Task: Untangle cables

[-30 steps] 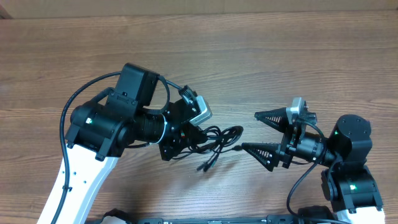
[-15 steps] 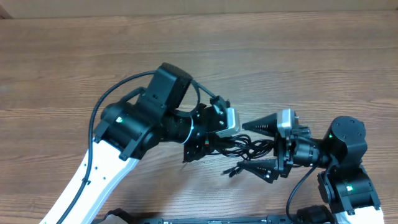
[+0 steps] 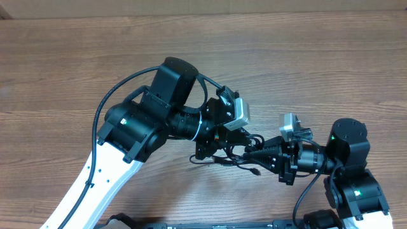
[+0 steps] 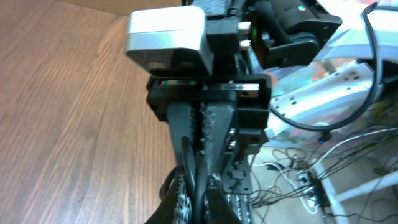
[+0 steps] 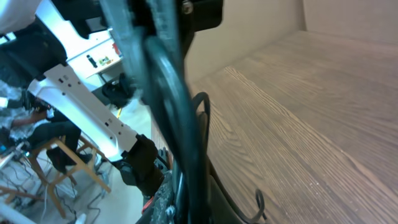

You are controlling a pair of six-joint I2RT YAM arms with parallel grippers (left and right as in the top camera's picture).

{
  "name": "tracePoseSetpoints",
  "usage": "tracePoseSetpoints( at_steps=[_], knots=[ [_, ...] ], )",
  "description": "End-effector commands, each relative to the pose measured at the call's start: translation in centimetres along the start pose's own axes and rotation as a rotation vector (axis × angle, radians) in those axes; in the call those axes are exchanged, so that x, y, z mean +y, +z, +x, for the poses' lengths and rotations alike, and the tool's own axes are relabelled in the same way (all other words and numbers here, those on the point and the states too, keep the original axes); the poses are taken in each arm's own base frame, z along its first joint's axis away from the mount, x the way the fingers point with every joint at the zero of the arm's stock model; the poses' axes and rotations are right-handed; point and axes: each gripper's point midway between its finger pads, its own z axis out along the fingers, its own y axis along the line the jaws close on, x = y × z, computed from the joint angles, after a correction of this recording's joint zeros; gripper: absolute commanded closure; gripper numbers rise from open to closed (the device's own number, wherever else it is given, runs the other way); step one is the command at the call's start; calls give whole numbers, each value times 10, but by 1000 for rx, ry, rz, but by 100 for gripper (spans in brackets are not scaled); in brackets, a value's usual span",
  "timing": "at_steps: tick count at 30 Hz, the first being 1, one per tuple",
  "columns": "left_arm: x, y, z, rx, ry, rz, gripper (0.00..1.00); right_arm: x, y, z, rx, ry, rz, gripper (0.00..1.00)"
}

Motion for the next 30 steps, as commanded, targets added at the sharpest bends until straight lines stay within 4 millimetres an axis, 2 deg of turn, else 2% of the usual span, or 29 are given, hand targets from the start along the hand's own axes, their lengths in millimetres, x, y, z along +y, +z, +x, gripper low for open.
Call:
tracePoseSetpoints(
  at_steps=[1,4,11,14,16,22,25,30],
  knots=[
    [-28,-5,-16,-72,-24,146,96,-17,-2,-7,-14,79,124,96],
    [-34,-6,-15,-74,-45,181,96,-27,-4,-8,-24,113,179,96],
    [-51,-11,-22,-102,-135,289,96,-67,-16,-10,-85,275,418,96],
    [-53,-14,-39,-129,-264,334,95,-77,-22,-10,-98,279,488,96],
    [-50,-15,-48,-145,-289,331,96,-80,-23,-9,-98,284,504,96],
    [-22,-19,-69,-217,-310,208,96,-84,-25,4,-64,334,537,96],
    [-4,-35,-87,-288,-373,167,96,-91,-31,20,-27,385,600,96],
    [17,-69,-116,-415,-466,130,96,-91,-32,25,-12,398,608,96]
  ],
)
